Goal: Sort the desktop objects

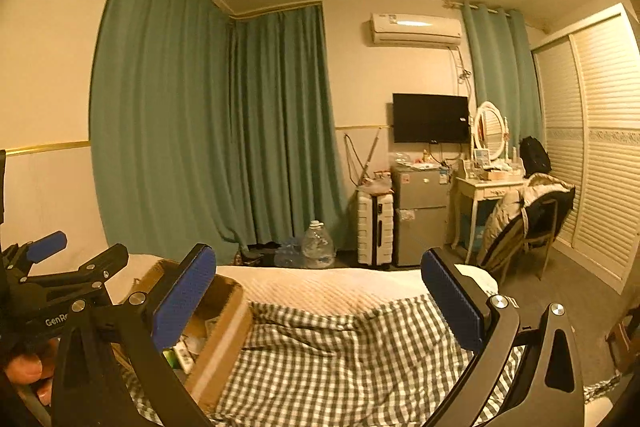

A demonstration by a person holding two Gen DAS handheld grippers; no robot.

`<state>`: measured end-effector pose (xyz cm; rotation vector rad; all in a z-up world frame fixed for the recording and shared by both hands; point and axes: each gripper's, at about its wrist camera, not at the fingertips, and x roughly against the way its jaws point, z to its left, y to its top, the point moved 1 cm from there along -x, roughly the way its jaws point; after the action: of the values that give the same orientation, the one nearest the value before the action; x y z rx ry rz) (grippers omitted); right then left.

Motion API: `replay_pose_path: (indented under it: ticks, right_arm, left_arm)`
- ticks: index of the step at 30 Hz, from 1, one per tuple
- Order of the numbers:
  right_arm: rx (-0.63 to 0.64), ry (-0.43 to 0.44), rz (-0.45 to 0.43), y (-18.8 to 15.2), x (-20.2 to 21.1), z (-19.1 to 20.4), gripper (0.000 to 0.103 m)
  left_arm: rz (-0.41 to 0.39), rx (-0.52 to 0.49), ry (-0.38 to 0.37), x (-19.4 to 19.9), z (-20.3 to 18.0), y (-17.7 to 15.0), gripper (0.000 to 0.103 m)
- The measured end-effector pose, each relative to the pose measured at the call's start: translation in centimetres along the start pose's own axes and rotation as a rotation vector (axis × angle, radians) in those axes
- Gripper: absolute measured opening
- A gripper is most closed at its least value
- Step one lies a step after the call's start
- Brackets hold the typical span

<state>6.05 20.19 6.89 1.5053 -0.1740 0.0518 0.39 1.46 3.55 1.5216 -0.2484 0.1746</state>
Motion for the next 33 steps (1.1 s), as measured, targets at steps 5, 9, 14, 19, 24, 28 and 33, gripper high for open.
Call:
replay_pose_path:
  ticks: [5,9,14,19,24,28,33]
  right_arm:
    - [-0.008,-0.023,0.026,-1.1,-1.0,-1.9,0.102]
    - [-0.011,-0.039,0.056,-2.4,-2.3,-2.9,0.102]
    - [-0.002,-0.067,0.112,-4.5,-4.7,-3.8,0.102]
    - [-0.01,-0.074,0.175,-6.6,-7.2,-4.7,0.102]
    - [-0.009,-0.076,0.216,-8.3,-9.0,-5.2,0.102]
    - [-0.008,-0.07,0.241,-9.3,-10.0,-5.5,0.103]
    - [-0.008,-0.065,0.246,-9.9,-10.1,-5.4,0.102]
  left_arm:
    - [0.032,-0.03,-0.007,-1.5,-2.2,-1.3,0.103]
    - [0.061,-0.047,-0.026,-2.9,-3.2,-2.6,0.103]
    - [0.096,-0.058,-0.028,-5.1,-3.9,-4.3,0.103]
    - [0.145,-0.063,-0.02,-7.4,-4.1,-5.9,0.103]
    - [0.184,-0.078,-0.011,-9.4,-4.4,-7.4,0.103]
    - [0.206,-0.081,-0.016,-10.3,-4.7,-8.0,0.103]
    - [0.216,-0.084,-0.011,-10.5,-4.6,-8.3,0.103]
